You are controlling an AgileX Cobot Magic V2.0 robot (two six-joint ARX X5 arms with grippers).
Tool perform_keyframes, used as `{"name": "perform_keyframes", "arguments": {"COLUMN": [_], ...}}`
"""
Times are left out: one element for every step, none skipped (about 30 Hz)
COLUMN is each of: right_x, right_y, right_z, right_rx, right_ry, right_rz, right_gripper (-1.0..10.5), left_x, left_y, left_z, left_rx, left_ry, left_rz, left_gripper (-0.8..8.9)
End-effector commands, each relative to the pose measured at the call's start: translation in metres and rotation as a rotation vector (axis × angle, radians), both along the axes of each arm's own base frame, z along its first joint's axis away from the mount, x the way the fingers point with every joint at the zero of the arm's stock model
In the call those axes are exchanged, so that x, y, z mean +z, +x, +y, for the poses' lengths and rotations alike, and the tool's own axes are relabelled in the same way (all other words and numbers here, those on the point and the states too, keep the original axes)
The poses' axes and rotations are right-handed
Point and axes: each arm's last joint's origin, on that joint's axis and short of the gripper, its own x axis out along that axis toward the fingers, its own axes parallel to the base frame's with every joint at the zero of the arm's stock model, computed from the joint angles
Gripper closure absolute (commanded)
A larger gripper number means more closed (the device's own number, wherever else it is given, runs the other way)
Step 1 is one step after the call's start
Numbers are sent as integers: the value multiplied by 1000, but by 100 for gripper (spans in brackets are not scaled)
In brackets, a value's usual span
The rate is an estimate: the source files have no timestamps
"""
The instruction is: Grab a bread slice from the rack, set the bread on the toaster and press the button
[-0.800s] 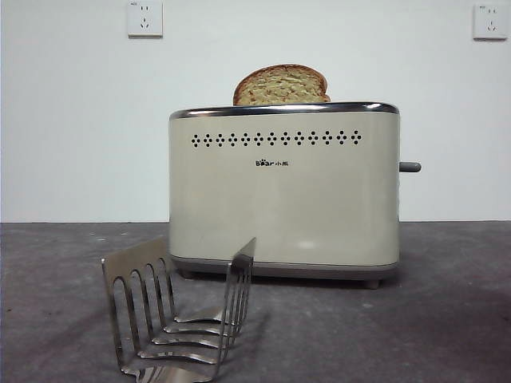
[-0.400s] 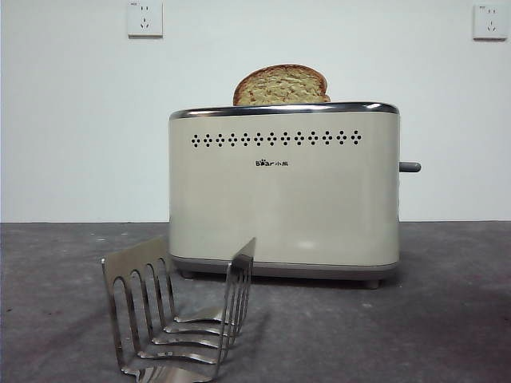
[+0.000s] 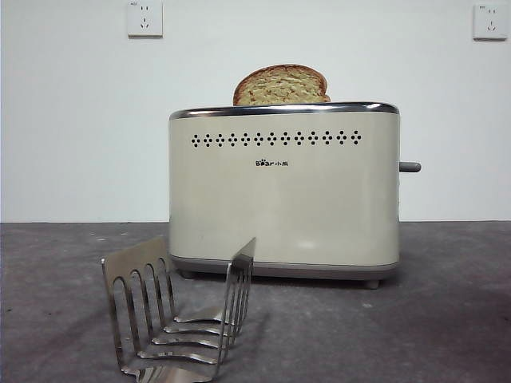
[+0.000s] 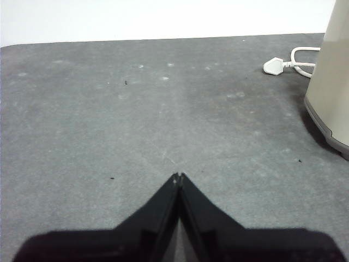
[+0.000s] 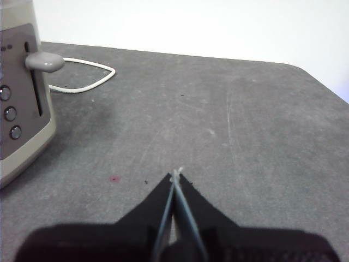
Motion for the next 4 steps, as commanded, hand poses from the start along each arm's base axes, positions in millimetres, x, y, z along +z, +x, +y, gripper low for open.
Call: {"name": "perform_keyframes", "arguments": {"right_x": [-2, -2, -2, -2], "right_y": [0, 0, 0, 0], "right_z": [0, 0, 0, 0], "right_rx": [-1, 0, -1, -1], "right_ry": [5, 5, 5, 5], "right_rz": [11, 11, 11, 11], "right_gripper": [946, 946, 946, 946], "left_x": [-3, -3, -3, -3], "left_y": [0, 0, 0, 0], "left_z": [0, 0, 0, 0], "left_rx": [4, 4, 4, 4], "left_ry": [8, 8, 8, 8], "left_rz": [4, 4, 4, 4], "left_gripper": [817, 817, 817, 817]}}
